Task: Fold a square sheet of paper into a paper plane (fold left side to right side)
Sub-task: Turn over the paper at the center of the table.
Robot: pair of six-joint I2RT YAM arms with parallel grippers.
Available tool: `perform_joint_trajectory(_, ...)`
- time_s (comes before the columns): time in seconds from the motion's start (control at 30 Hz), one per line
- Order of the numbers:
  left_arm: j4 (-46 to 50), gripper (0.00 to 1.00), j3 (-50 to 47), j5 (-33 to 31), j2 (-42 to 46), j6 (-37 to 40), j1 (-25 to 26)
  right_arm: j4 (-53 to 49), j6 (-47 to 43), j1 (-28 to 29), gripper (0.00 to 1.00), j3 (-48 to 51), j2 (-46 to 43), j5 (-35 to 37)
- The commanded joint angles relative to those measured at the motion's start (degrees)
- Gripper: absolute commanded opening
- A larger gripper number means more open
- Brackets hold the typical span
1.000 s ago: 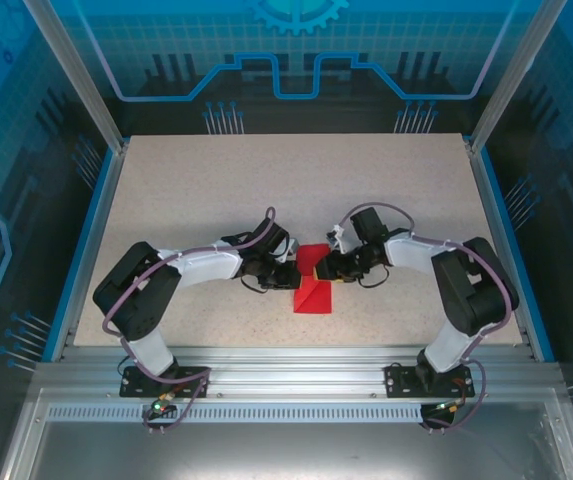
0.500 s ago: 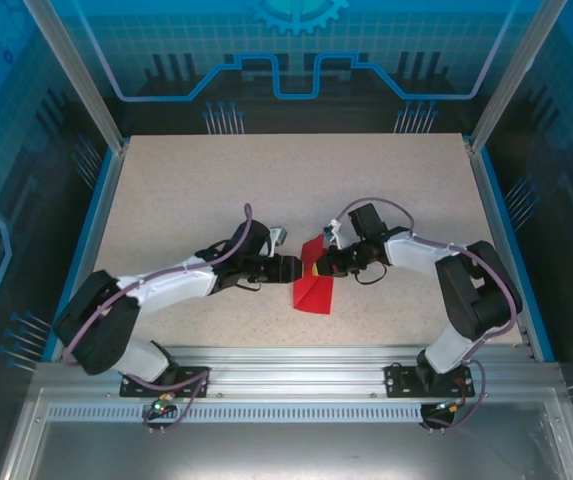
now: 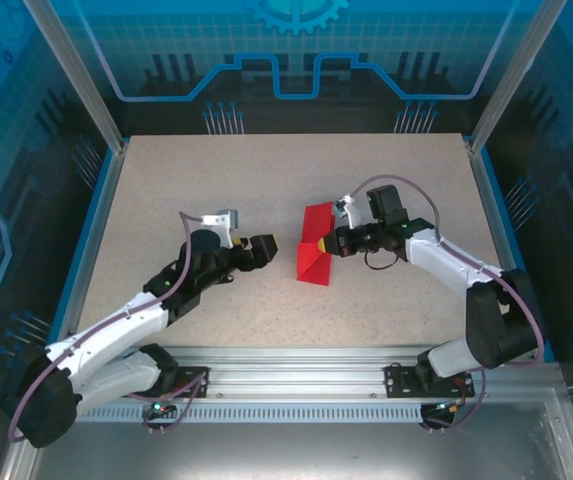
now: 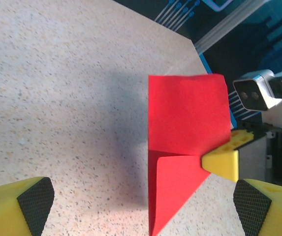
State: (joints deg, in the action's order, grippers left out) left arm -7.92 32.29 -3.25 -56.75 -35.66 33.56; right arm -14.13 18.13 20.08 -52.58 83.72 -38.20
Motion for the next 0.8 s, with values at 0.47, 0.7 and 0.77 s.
perform_joint_trajectory(0.47,2.61,0.98,2.01,6.28,3.08,6.75,-0.44,7.79,-0.67,-1.38,0.00,-3.52,-5.81,-15.75)
perform_joint_trajectory(0.7,-5.42,0.98,3.13,18.54,-1.16,4.10,-0.40,8.33,-2.19,-0.51,0.00,-4.32,-7.80,-22.00)
perform_joint_trajectory(0.77,-7.72,0.98,3.03,20.72,-1.31,3.20,-0.47,8.86,-1.99,-0.39,0.00,-4.33,-8.13,-23.22)
